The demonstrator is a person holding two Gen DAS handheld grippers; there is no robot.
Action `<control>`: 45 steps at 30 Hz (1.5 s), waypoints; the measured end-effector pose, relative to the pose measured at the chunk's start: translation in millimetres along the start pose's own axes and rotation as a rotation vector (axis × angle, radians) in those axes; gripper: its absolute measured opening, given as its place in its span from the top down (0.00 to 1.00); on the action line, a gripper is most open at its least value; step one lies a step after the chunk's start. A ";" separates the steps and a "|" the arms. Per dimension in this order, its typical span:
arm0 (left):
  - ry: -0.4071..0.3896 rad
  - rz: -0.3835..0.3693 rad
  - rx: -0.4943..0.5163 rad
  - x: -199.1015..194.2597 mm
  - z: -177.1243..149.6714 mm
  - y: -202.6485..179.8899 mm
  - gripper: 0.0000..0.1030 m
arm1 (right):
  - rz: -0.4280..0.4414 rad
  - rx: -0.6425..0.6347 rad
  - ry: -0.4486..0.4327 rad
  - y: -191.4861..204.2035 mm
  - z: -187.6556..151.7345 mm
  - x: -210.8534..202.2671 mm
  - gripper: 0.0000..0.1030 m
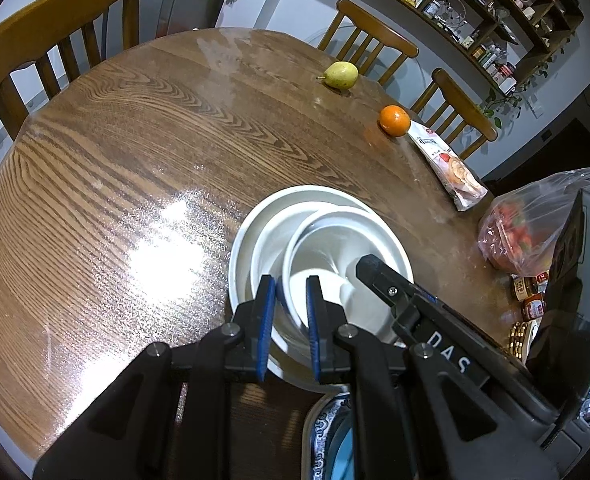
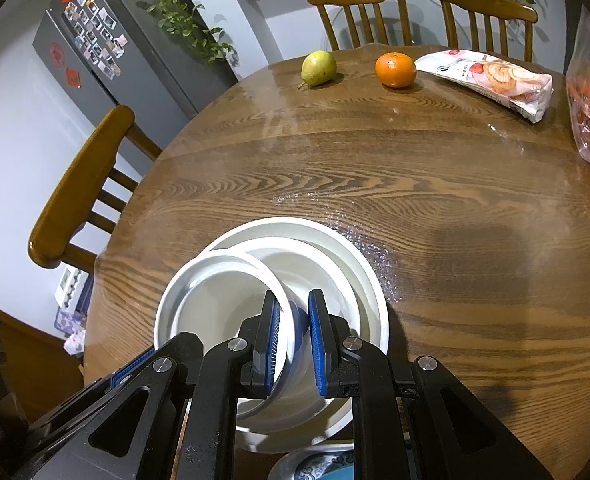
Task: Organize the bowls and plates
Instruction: 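Lower the ramekin with both grippers into the medium white bowl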
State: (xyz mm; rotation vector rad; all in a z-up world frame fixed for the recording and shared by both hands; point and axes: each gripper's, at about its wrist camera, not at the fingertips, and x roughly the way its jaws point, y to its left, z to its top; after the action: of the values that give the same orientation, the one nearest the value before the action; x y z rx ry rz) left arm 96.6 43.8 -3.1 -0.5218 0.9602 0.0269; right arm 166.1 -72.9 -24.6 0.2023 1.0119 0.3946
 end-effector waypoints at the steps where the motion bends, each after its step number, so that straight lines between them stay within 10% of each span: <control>1: 0.001 0.000 0.001 0.3 -0.3 0.1 0.89 | 0.000 0.000 0.001 -0.1 -0.1 0.1 0.84; 45: 0.025 -0.012 0.001 10.5 2.5 1.8 0.89 | -0.016 0.014 0.010 -5.6 0.0 5.7 0.84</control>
State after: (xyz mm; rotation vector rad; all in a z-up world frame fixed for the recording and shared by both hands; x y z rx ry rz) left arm 104.2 44.2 -11.0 -0.5283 0.9810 0.0089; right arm 170.0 -75.7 -31.0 0.2046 1.0258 0.3743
